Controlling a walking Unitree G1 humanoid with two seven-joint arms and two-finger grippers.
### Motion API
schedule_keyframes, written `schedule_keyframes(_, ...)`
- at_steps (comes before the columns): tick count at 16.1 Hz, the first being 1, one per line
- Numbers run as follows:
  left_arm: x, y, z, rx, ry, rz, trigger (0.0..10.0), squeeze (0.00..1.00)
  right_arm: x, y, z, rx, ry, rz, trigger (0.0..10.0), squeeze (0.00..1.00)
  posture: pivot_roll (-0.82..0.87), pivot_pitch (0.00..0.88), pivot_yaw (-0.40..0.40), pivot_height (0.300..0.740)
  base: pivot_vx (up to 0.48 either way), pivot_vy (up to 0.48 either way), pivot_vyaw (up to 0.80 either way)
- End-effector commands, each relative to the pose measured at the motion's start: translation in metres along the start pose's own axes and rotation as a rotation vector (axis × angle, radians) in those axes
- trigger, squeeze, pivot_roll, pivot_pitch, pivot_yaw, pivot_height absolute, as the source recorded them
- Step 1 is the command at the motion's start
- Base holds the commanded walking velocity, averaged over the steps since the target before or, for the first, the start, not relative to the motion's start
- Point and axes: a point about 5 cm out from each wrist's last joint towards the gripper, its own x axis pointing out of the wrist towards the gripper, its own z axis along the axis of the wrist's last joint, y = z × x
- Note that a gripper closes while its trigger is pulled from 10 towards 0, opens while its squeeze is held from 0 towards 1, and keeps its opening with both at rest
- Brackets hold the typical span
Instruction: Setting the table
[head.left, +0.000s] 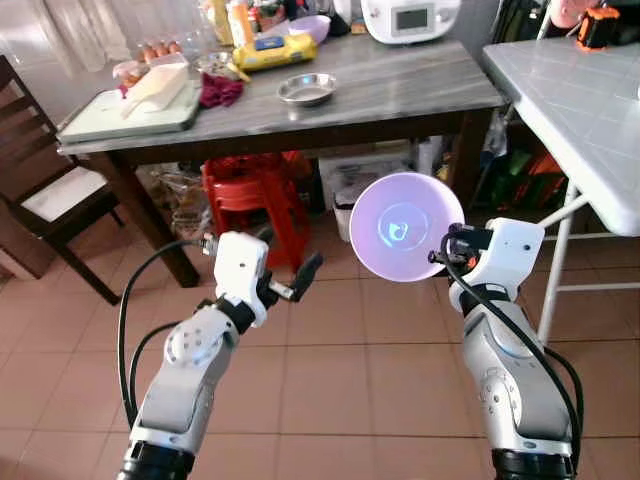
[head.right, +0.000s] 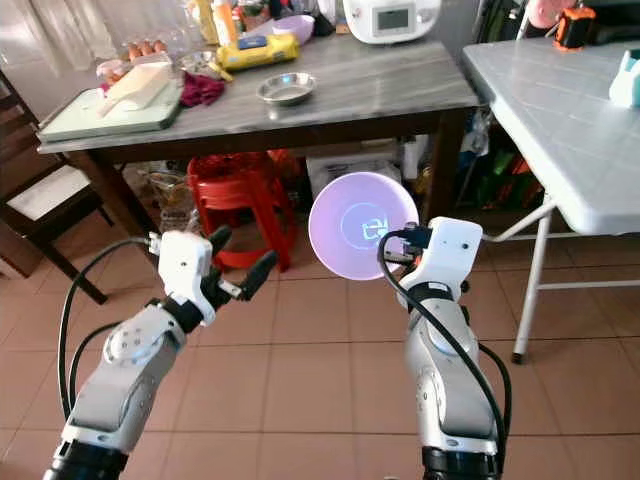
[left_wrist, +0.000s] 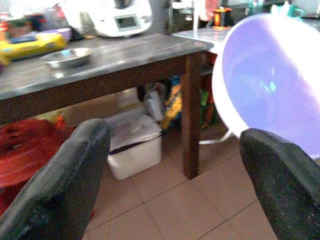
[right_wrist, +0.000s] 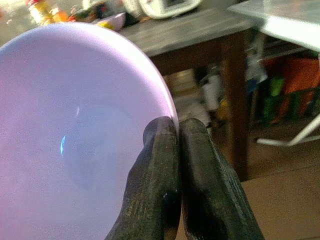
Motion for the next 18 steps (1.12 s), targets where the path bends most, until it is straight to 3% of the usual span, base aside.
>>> schedule_keyframes(1,-0.0075,0.0101,-0.0024,0.017,0.02,0.039,10.0,0.0,0.0007,0.0141,0.0044,0.017,-0.02,0.044,10.0,0.0,-0.13,0.074,0.125,0.74,0.0,0.405,0.0)
schedule_keyframes(3,-0.0075,0.0097,-0.0029,0.017,0.021,0.04,10.0,0.0,-0.0003,0.0134,0.0034,0.016,-0.017,0.042,10.0,0.0,-0.14,0.078,0.125,0.74,0.0,0.373,0.0)
schedule_keyframes(10,-0.0079,0.0091,0.002,0.017,-0.01,0.026,10.0,0.0,-0.0016,0.012,0.003,0.013,-0.014,0.037,10.0,0.0,-0.14,0.082,0.126,0.74,0.0,0.0,0.0)
schedule_keyframes(18,-0.0076,0.0044,-0.0013,0.016,0.006,0.001,10.0,0.0,-0.0022,0.0106,0.0024,0.008,-0.01,0.033,10.0,0.0,-0.14,0.084,0.127,0.74,0.327,0.0,0.0)
